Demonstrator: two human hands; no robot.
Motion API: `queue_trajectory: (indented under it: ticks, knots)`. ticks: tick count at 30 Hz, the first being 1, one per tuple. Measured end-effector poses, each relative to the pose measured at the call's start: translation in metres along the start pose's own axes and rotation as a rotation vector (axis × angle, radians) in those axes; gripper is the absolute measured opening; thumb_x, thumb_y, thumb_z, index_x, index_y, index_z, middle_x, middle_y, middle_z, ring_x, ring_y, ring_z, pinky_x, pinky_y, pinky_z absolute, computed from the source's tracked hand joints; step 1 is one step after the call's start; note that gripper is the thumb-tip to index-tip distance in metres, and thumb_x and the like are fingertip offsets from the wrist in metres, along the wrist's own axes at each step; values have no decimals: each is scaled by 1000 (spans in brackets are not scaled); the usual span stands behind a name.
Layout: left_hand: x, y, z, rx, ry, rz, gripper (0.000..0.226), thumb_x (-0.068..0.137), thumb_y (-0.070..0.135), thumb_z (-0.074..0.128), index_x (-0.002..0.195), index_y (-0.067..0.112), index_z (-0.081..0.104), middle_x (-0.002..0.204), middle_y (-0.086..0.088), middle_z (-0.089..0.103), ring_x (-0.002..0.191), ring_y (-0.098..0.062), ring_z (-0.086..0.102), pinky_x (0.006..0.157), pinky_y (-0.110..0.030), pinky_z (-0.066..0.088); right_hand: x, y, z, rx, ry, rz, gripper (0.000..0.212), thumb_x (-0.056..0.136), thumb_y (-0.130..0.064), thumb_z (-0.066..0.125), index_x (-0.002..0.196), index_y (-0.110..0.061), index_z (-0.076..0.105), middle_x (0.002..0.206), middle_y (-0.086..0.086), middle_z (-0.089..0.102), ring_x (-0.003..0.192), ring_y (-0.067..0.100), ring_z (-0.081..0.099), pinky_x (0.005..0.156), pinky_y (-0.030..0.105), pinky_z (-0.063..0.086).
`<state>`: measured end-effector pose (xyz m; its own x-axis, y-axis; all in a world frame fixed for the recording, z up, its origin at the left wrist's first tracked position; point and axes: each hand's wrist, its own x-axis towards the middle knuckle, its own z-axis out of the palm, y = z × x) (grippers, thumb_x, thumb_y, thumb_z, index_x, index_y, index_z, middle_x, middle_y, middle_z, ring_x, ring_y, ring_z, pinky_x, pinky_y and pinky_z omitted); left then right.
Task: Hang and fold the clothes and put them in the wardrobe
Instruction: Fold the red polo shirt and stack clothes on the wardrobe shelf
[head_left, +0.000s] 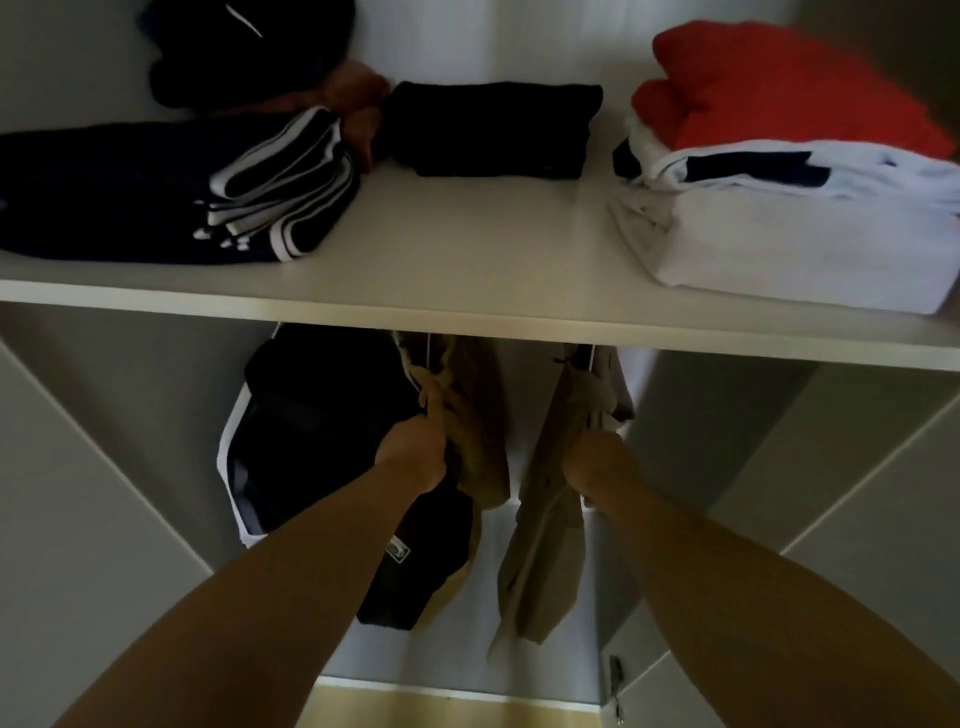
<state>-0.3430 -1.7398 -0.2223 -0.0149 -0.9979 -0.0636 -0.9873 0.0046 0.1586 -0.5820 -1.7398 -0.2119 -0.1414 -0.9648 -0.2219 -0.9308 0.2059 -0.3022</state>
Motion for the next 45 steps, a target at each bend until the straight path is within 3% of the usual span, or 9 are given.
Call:
queue_trajectory:
  ticks: [3,10,14,20,26,29,34,37,45]
  knots:
    - [2,18,3,2,-1,19,99,92,6,55,157,14,-19,106,-14,65,80,-29,65,69,-41,58,4,10,5,-105,-60,-7,18,102,-17,50,110,-6,61,105,5,64,88,18,53,79,27,39]
    - [-1,70,-3,-95,-28,-36,101,93,3,53,156,17,-24,117,-15,65,93,-31,66,70,-38,50,6,40,-13,-105,-71,43,29,104,-14,45,126,-1,58,131,16,60,122,29,58,96,32,45]
    - [-3,80,2,-50,-16,-38,102,91,0,55,157,18,-21,105,-13,64,73,-24,59,62,-36,48,6,60,-20,-8,-67,67,39,104,-10,33,131,7,56,133,25,57,125,40,54,100,43,43]
    - [-8,74,4,-80,15,-49,98,94,2,54,158,16,-19,100,-11,65,82,-24,65,69,-37,56,6,75,-33,-217,-149,106,33,104,-22,48,131,-6,57,139,18,55,127,35,53,104,44,46]
    - [-40,67,-15,-119,23,-70,78,103,32,48,159,23,-5,112,-9,65,93,-26,66,74,-39,55,-11,62,-48,-170,-98,179,45,102,-26,49,145,-14,43,145,15,46,131,35,47,106,47,41]
    - [-69,52,-30,-121,89,-92,64,104,45,42,157,20,17,126,-8,61,105,-28,64,76,-37,50,-33,34,-68,-131,-5,104,45,99,-30,52,141,-17,43,141,11,46,124,32,51,97,44,45]
    - [-144,6,-52,-313,250,-129,59,103,45,44,155,21,28,139,-6,58,122,-29,58,94,-41,49,-104,-21,-76,11,214,-171,34,106,-38,33,104,-10,51,102,11,61,98,33,62,76,41,48]
    - [-193,-22,-67,-407,333,-133,54,104,42,46,152,20,35,136,-2,61,121,-24,59,92,-33,46,-160,-63,-68,196,209,-345,40,109,-39,29,113,-8,55,112,18,66,104,35,62,87,40,48]
    - [-358,-104,-106,-228,709,15,39,99,23,57,136,11,57,125,-10,66,111,-31,62,95,-36,47,-312,-173,-4,308,235,-598,38,109,-38,25,108,-15,54,82,-1,55,85,26,60,72,34,40]
